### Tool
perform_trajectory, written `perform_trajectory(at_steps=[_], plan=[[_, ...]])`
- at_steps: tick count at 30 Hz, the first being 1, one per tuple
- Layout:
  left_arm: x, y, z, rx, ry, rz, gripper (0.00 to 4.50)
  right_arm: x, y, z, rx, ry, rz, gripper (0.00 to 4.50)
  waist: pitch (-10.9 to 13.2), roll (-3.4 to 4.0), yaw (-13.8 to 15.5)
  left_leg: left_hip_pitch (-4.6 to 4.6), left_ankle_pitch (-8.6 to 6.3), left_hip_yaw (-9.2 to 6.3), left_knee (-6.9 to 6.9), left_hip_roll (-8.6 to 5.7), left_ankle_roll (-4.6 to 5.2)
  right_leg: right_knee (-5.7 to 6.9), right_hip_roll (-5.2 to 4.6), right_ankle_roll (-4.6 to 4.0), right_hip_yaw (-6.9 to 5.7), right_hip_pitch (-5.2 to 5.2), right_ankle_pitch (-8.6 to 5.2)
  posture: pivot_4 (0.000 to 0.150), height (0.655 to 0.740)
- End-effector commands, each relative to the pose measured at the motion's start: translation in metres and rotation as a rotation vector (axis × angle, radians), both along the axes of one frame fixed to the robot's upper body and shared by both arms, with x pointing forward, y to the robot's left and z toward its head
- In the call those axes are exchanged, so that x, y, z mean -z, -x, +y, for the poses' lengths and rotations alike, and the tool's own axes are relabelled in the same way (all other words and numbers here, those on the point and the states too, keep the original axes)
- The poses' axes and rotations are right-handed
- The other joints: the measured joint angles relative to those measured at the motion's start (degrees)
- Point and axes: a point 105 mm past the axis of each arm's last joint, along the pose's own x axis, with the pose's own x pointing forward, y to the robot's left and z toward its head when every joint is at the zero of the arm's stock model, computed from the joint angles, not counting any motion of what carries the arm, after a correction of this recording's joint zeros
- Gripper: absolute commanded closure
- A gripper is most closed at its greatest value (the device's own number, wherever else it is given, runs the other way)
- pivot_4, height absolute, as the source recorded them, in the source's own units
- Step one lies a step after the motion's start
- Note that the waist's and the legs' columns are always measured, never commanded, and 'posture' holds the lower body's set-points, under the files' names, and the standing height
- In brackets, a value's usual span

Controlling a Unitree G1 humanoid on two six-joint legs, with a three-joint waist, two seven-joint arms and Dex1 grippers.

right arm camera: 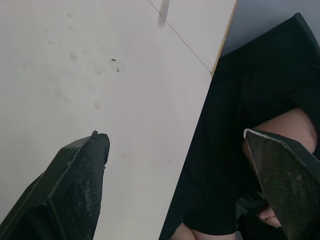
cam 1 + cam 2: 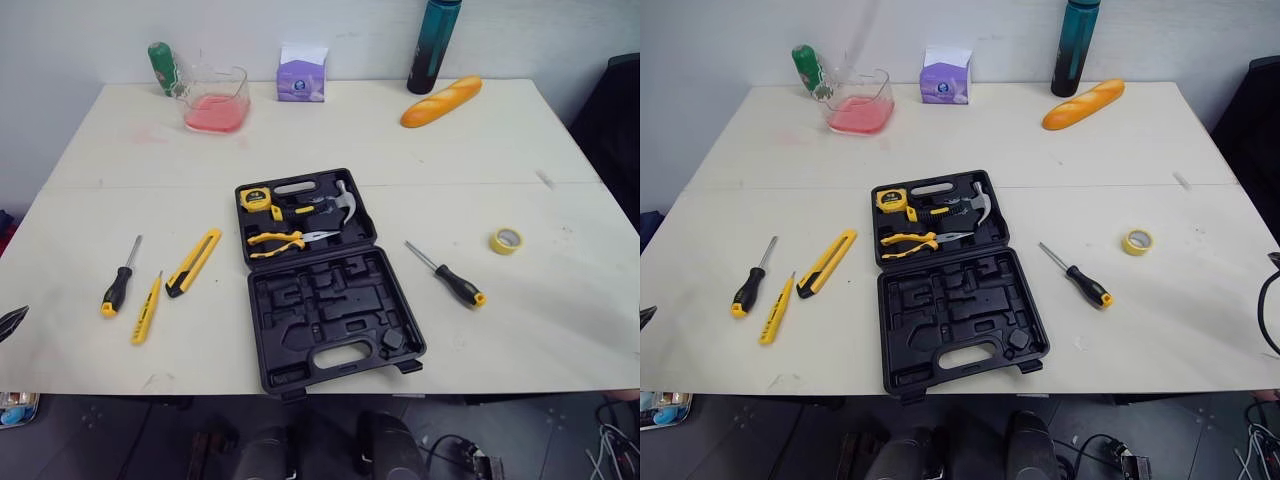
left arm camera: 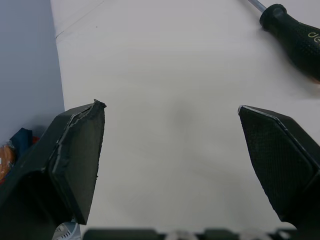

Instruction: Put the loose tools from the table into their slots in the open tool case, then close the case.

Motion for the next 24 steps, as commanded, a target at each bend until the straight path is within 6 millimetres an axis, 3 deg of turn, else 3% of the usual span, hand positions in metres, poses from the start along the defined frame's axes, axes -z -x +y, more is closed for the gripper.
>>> perform_trajectory(at_steps=[1, 4, 24], plan=[[-0.015, 0.001, -0.001, 0.012, 0.02, -0.062, 0.02, -0.008, -0.002, 0.002, -0.009, 0.01, -0.034, 0.0, 0.0, 0.0, 0.0, 0.0, 0.0, 0.0, 0.0, 0.0, 0.0, 0.0, 0.0, 0.0, 0.0, 0.0, 0.0, 0.15, 0.74], [-0.015, -0.001, -0.009, 0.06, 0.084, -0.047, 0.02, -0.007, -0.004, 0.003, -0.009, -0.006, -0.04, 0.0, 0.0, 0.0, 0.0, 0.0, 0.0, 0.01, 0.01, 0.02, 0.0, 0.0, 0.01, 0.0, 0.0, 0.0, 0.0, 0.15, 0.74], [-0.012, -0.001, -0.016, 0.073, 0.097, -0.06, 0.02, -0.017, -0.017, 0.023, -0.112, 0.002, -0.05, 0.0, 0.0, 0.01, 0.0, 0.06, -0.04, 0.19, 0.02, 0.06, -0.02, 0.04, 0.07, 0.0, 0.22, -0.05, 0.0, 0.15, 0.74]])
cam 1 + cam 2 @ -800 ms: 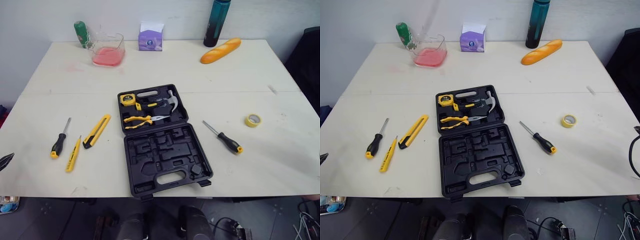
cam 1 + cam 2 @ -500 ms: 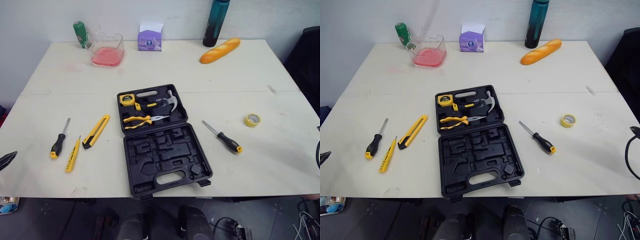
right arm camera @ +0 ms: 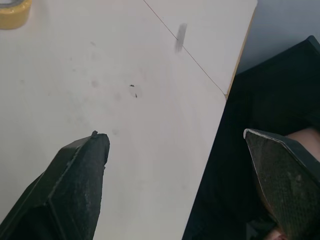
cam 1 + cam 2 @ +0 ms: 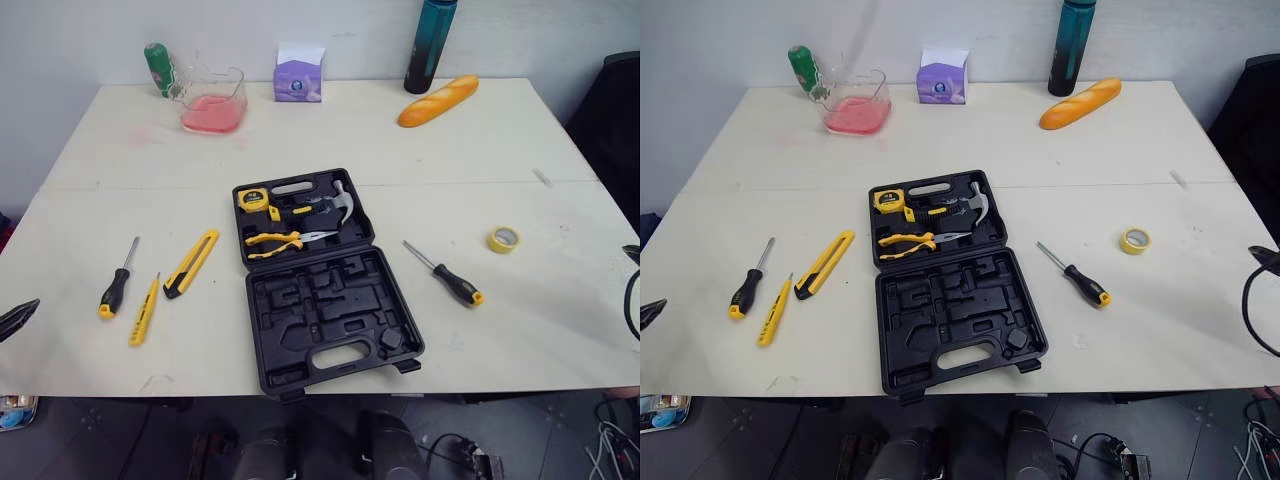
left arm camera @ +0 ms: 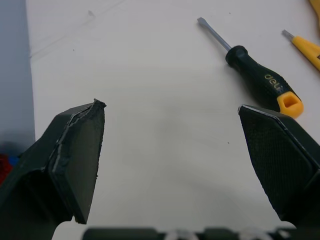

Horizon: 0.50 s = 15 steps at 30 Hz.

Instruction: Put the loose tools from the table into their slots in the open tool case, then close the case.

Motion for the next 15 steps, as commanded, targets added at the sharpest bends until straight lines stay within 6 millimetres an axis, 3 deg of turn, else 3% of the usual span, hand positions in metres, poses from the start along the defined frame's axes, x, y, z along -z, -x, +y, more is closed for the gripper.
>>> perform_trajectory(at_steps=[1, 15], plan=[[-0.01, 0.003, 0.001, -0.008, -0.005, -0.041, 0.02, -0.018, -0.001, 0.003, -0.019, 0.018, -0.047, 0.0, 0.0, 0.0, 0.0, 0.0, 0.0, 0.0, 0.01, 0.0, 0.0, 0.0, 0.0, 0.0, 0.0, 0.0, 0.0, 0.15, 0.74], [-0.012, -0.003, -0.01, 0.022, -0.002, -0.054, 0.02, -0.021, -0.01, 0.02, -0.092, 0.011, -0.043, 0.0, 0.0, 0.0, 0.1, 0.03, -0.03, 0.07, 0.04, 0.01, 0.03, 0.03, 0.0, 0.01, 0.08, 0.0, 0.01, 0.15, 0.74]])
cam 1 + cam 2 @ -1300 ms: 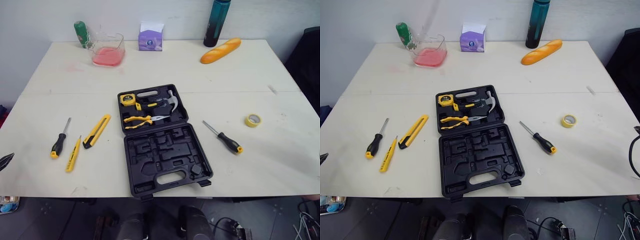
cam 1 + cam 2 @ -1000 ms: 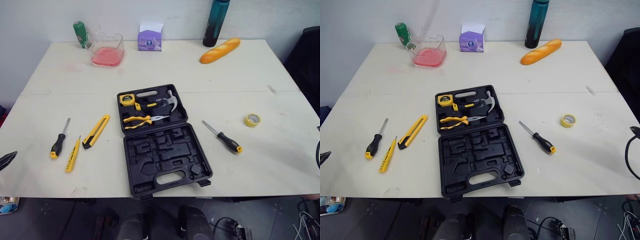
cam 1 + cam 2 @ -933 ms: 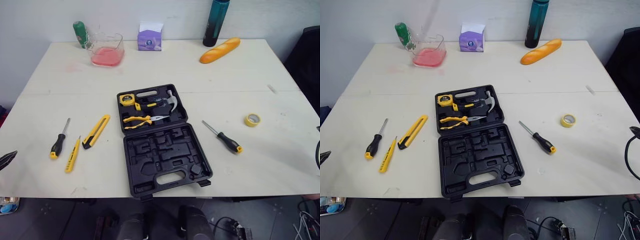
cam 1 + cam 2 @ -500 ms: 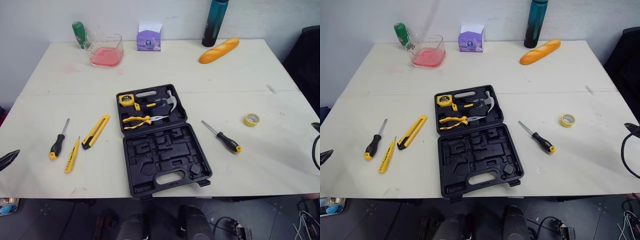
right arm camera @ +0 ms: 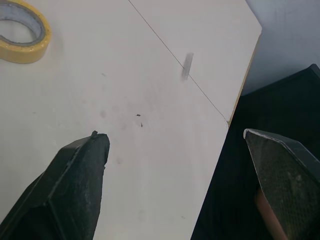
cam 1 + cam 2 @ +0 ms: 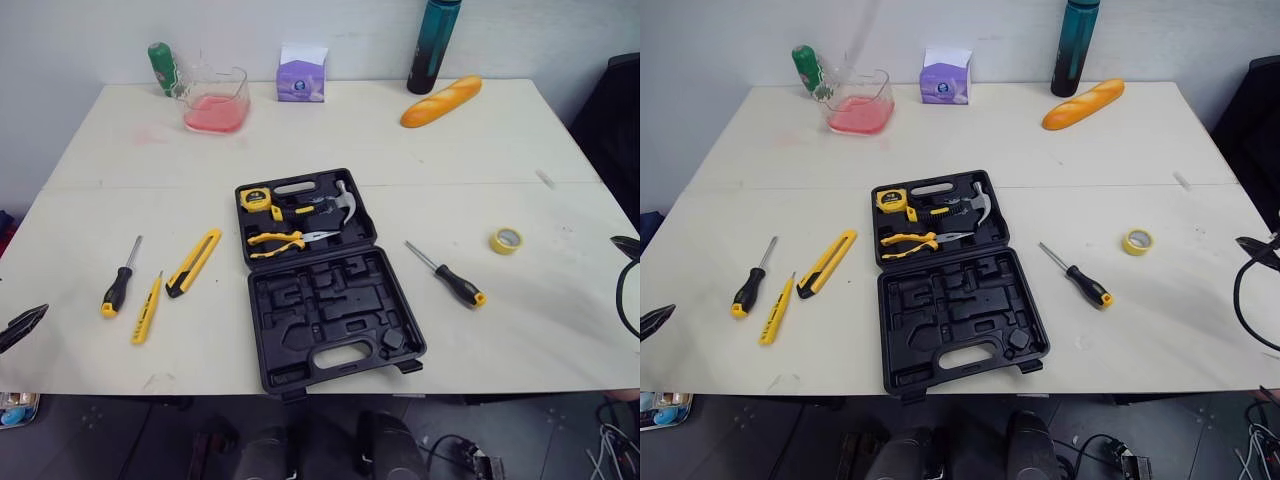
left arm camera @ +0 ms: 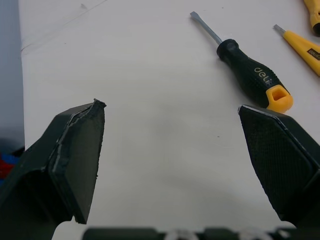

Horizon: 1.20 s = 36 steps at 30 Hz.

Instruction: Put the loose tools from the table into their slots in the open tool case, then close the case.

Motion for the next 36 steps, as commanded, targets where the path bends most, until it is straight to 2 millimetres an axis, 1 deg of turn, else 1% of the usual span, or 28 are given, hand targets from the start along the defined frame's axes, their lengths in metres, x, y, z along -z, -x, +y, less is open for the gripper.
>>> perform_trajectory(at_steps=[1, 4, 7, 9, 11, 15, 16, 17, 18, 19, 20, 21, 22, 24, 25, 26, 29, 33, 36], plan=[[-0.019, -0.005, -0.008, 0.031, -0.025, -0.068, 0.02, -0.013, -0.004, 0.01, -0.049, -0.019, -0.04, 0.0, 0.0, 0.0, 0.0, 0.0, 0.0, 0.0, 0.0, 0.0, 0.0, 0.0, 0.0, 0.0, 0.01, 0.0, 0.0, 0.15, 0.74], [-0.024, -0.017, -0.029, 0.125, -0.038, -0.058, 0.02, -0.014, -0.013, 0.034, -0.151, -0.053, -0.027, 0.0, 0.0, -0.01, 0.1, 0.01, 0.0, 0.0, 0.06, 0.03, 0.0, 0.03, 0.01, 0.0, 0.03, 0.0, 0.01, 0.15, 0.74], [-0.027, -0.023, -0.041, 0.179, -0.035, -0.047, 0.02, -0.013, -0.018, 0.05, -0.21, -0.08, -0.012, 0.0, 0.0, 0.0, 0.2, 0.0, -0.01, -0.01, 0.06, 0.04, -0.01, 0.05, 0.03, 0.0, 0.04, 0.0, 0.01, 0.15, 0.74], [-0.029, -0.029, -0.056, 0.233, -0.035, -0.041, 0.02, -0.014, -0.023, 0.065, -0.262, -0.11, -0.01, 0.0, 0.0, 0.0, 0.2, -0.02, -0.02, 0.0, 0.06, 0.03, -0.01, 0.03, 0.03, 0.0, 0.04, -0.02, 0.01, 0.15, 0.74], [-0.029, -0.034, -0.07, 0.285, -0.036, -0.033, 0.02, -0.015, -0.027, 0.082, -0.317, -0.128, -0.003, 0.0, 0.0, -0.01, 0.1, -0.04, -0.04, 0.01, 0.08, 0.04, -0.01, 0.01, 0.04, 0.0, 0.04, -0.03, 0.01, 0.15, 0.74], [-0.026, -0.04, -0.093, 0.356, -0.031, -0.018, 0.02, -0.012, -0.031, 0.113, -0.412, -0.161, 0.034, 0.0, 0.0, -0.01, 0.3, -0.08, -0.08, 0.0, 0.26, 0.05, 0.02, 0.09, 0.04, 0.03, 0.07, -0.02, 0.03, 0.15, 0.74], [-0.025, -0.044, -0.103, 0.383, -0.024, -0.018, 0.27, -0.009, -0.032, 0.126, -0.453, -0.17, 0.051, 0.0, 0.0, -0.01, 0.4, -0.09, -0.09, -0.01, 0.27, 0.06, 0.02, 0.09, 0.05, 0.03, 0.06, -0.02, 0.03, 0.15, 0.74], [-0.022, -0.048, -0.117, 0.419, -0.018, -0.011, 0.59, -0.005, -0.033, 0.143, -0.503, -0.197, 0.069, 0.25, 0.0, -0.01, 0.6, -0.09, -0.12, -0.01, 0.28, 0.07, 0.02, 0.08, 0.06, 0.03, 0.06, -0.02, 0.03, 0.15, 0.74], [-0.019, -0.051, -0.126, 0.442, -0.014, -0.006, 0.91, -0.002, -0.033, 0.155, -0.537, -0.218, 0.082, 0.55, 0.0, -0.01, 0.7, -0.11, -0.14, -0.01, 0.34, 0.08, 0.03, 0.09, 0.07, 0.03, 0.06, -0.02, 0.03, 0.15, 0.74], [-0.017, -0.053, -0.137, 0.468, -0.007, 0.001, 1.36, 0.001, -0.033, 0.165, -0.566, -0.231, 0.095, 0.9, 0.0, -0.01, 0.8, -0.12, -0.16, -0.01, 0.41, 0.09, 0.04, 0.09, 0.08, 0.04, 0.08, -0.01, 0.03, 0.15, 0.74], [-0.016, -0.055, -0.143, 0.481, -0.004, 0.007, 1.72, 0.003, -0.032, 0.171, -0.58, -0.238, 0.103, 1.27, 0.0, -0.01, 1.0, -0.14, -0.19, -0.01, 0.49, 0.1, 0.04, 0.13, 0.09, 0.05, 0.09, -0.01, 0.04, 0.15, 0.74], [-0.013, -0.057, -0.15, 0.488, 0.003, 0.015, 2.27, 0.008, -0.033, 0.18, -0.601, -0.243, 0.11, 1.87, 0.0, -0.01, 1.3, -0.18, -0.21, -0.02, 0.54, 0.11, 0.04, 0.13, 0.11, 0.06, 0.09, -0.01, 0.04, 0.15, 0.74], [-0.012, -0.059, -0.154, 0.491, 0.007, 0.02, 2.74, 0.011, -0.033, 0.185, -0.615, -0.246, 0.115, 2.37, 0.0, -0.01, 1.5, -0.2, -0.24, -0.02, 0.59, 0.11, 0.04, 0.14, 0.12, 0.06, 0.09, -0.02, 0.05, 0.15, 0.74], [-0.007, -0.065, -0.174, 0.518, 0.029, 0.032, 3.65, 0.022, -0.032, 0.205, -0.675, -0.264, 0.143, 3.4, 0.0, -0.01, 1.7, -0.23, -0.26, -0.02, 0.61, 0.11, 0.06, 0.13, 0.13, 0.06, 0.09, -0.02, 0.05, 0.15, 0.74], [-0.005, -0.067, -0.18, 0.529, 0.033, 0.038, 4.21, 0.026, -0.031, 0.211, -0.693, -0.268, 0.155, 4.0, 0.0, -0.01, 1.8, -0.23, -0.27, -0.01, 0.62, 0.09, 0.07, 0.12, 0.13, 0.07, 0.1, -0.02, 0.05, 0.15, 0.74], [-0.004, -0.069, -0.186, 0.533, 0.042, 0.042, 4.5, 0.03, -0.032, 0.215, -0.698, -0.267, 0.16, 4.46, 0.0, -0.03, 1.9, -0.24, -0.27, -0.03, 0.66, 0.09, 0.08, 0.12, 0.13, 0.1, 0.09, 0.0, 0.07, 0.15, 0.74], [0.001, -0.073, -0.196, 0.538, 0.059, 0.058, 4.5, 0.038, -0.036, 0.222, -0.703, -0.263, 0.171, 4.46, 0.0, -0.03, 2.0, -0.26, -0.28, -0.03, 0.72, 0.06, 0.1, 0.12, 0.12, 0.13, 0.11, 0.01, 0.09, 0.15, 0.74], [0.019, -0.08, -0.218, 0.54, 0.1, 0.126, 4.5, 0.049, -0.046, 0.236, -0.689, -0.226, 0.169, 4.46, 0.0, -0.03, 1.9, -0.22, -0.28, -0.02, 0.71, 0.06, 0.1, 0.12, 0.13, 0.13, 0.12, 0.02, 0.09, 0.15, 0.74], [0.024, -0.085, -0.224, 0.53, 0.117, 0.148, 4.5, 0.055, -0.051, 0.24, -0.678, -0.191, 0.177, 4.46, 0.0, -0.03, 1.7, -0.24, -0.28, -0.02, 0.7, 0.08, 0.1, 0.11, 0.16, 0.13, 0.12, 0.01, 0.09, 0.15, 0.74]])
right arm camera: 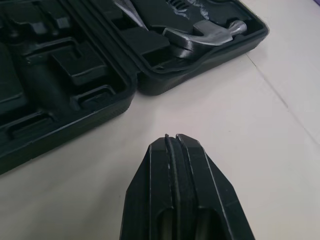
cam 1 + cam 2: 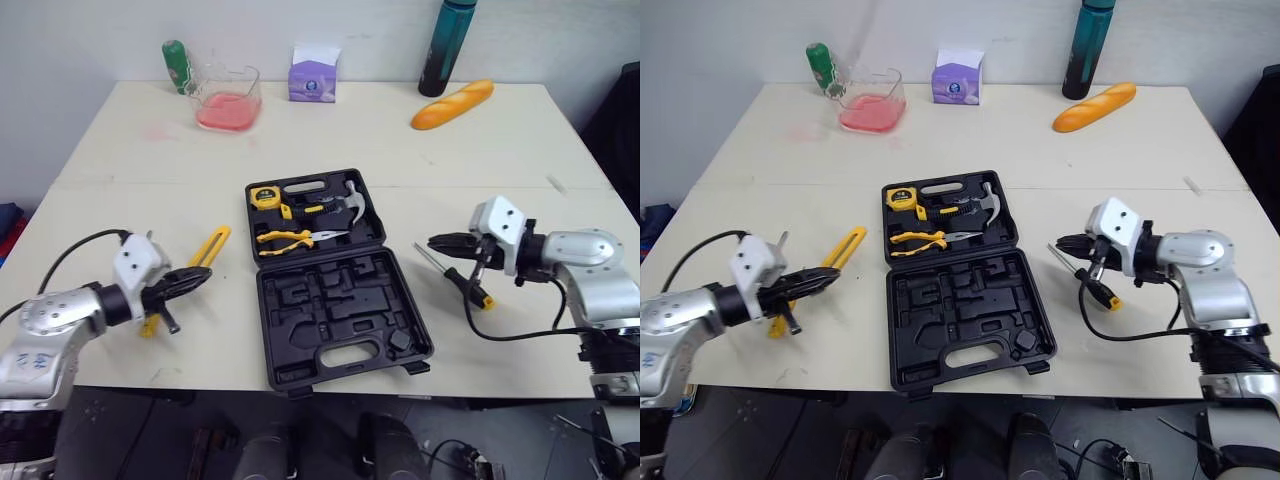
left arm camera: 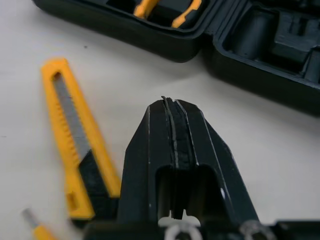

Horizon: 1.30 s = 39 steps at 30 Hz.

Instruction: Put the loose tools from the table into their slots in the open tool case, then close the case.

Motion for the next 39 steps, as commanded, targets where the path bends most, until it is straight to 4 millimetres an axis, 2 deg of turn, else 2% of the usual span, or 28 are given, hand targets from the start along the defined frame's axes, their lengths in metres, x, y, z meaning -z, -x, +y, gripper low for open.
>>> perform_trajectory(at_steps=[1, 14, 21, 29, 39], plan=[[-0.006, -0.004, -0.005, -0.007, -0.017, -0.018, 4.5, -0.008, -0.006, 0.0, 0.009, 0.038, -0.054, 4.46, 0.0, 0.0, 0.0, -0.01, 0.0, 0.0, -0.01, 0.0, 0.0, 0.0, 0.0, 0.0, 0.0, -0.01, 0.0, 0.15, 0.74], [0.011, -0.019, -0.023, -0.049, -0.008, 0.072, 4.5, 0.003, -0.027, 0.035, -0.009, 0.074, -0.076, 4.46, 0.0, -0.01, 0.0, -0.03, 0.0, -0.01, 0.02, 0.0, 0.0, -0.02, 0.02, 0.0, 0.0, 0.0, 0.0, 0.15, 0.74], [0.013, -0.021, -0.032, -0.027, 0.0, 0.084, 4.5, 0.008, -0.032, 0.043, -0.015, 0.084, -0.065, 4.46, 0.0, -0.01, -0.1, -0.04, 0.0, -0.02, 0.03, 0.0, 0.0, -0.02, 0.02, 0.0, 0.0, 0.0, 0.0, 0.15, 0.74], [0.013, -0.03, -0.044, -0.008, 0.021, 0.074, 4.5, 0.014, -0.024, 0.058, -0.105, 0.067, -0.041, 4.46, 0.0, -0.01, 0.0, -0.02, 0.0, -0.02, 0.04, 0.0, 0.0, -0.02, 0.02, 0.0, 0.0, 0.01, 0.0, 0.15, 0.74], [0.016, -0.031, -0.058, 0.096, 0.009, 0.068, 4.5, 0.024, 0.001, 0.061, -0.173, 0.059, 0.02, 4.46, 0.0, -0.02, 0.0, -0.02, 0.0, -0.02, 0.03, 0.0, 0.0, -0.03, 0.03, 0.0, 0.0, 0.01, 0.0, 0.15, 0.74]])
